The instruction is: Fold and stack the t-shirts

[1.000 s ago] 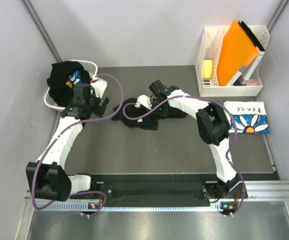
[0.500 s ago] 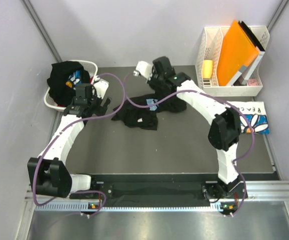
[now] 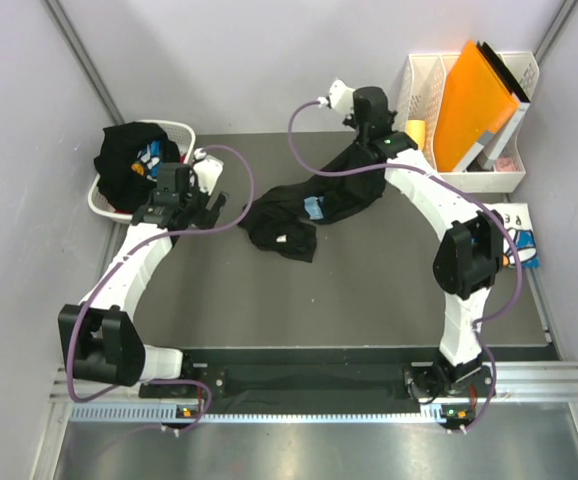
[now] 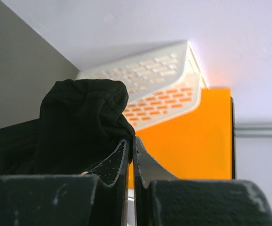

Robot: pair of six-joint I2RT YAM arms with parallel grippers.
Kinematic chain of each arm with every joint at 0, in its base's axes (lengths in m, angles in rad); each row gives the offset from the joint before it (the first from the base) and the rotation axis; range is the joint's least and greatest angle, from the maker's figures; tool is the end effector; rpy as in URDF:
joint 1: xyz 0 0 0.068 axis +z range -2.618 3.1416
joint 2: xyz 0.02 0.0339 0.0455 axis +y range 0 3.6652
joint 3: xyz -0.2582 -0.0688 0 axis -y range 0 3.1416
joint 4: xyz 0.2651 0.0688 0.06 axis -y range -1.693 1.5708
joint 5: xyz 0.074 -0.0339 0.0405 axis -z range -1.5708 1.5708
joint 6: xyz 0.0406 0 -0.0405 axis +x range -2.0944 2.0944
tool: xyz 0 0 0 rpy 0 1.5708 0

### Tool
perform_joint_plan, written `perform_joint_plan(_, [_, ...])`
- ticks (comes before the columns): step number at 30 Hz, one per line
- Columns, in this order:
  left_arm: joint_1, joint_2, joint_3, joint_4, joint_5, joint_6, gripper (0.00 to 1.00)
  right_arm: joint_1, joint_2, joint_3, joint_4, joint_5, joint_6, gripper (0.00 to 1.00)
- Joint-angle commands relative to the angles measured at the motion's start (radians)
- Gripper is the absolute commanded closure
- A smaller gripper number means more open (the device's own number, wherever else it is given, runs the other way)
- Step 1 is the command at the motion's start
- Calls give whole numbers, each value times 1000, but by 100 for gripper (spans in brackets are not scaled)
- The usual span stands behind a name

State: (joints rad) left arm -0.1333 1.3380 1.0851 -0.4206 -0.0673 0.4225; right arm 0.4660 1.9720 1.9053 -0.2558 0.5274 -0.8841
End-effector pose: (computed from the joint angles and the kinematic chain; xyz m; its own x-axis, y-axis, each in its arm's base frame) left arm 0.3191 -0.0400 0.2851 -0.5308 0.4840 -0.6957 0.3269 0.8743 0.3588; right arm 0.4494 0.2032 0.3588 -0.2090 -0.8532 -0.4779 -0.1948 0.5153 -0.8346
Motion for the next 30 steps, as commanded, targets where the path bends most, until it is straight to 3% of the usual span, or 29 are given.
perform_joint_plan(1, [-9,13,52,43,18,9,1,-38,-90,-23,197,141,-96,100])
perform_joint_plan(11, [-25,33,75,37,27,16,1,-56,-101,-52,224,157,-161,100])
perform_joint_plan(15, [-34,87,113,-55,217,35,1,-52,-107,-97,181,143,-133,100])
perform_joint_plan(23, [-236,282,122,-40,290,52,1,-53,-75,-84,145,135,-104,100])
perform_joint_plan(30, [-278,411,185,46,252,48,1,-56,-71,-77,130,129,-92,100])
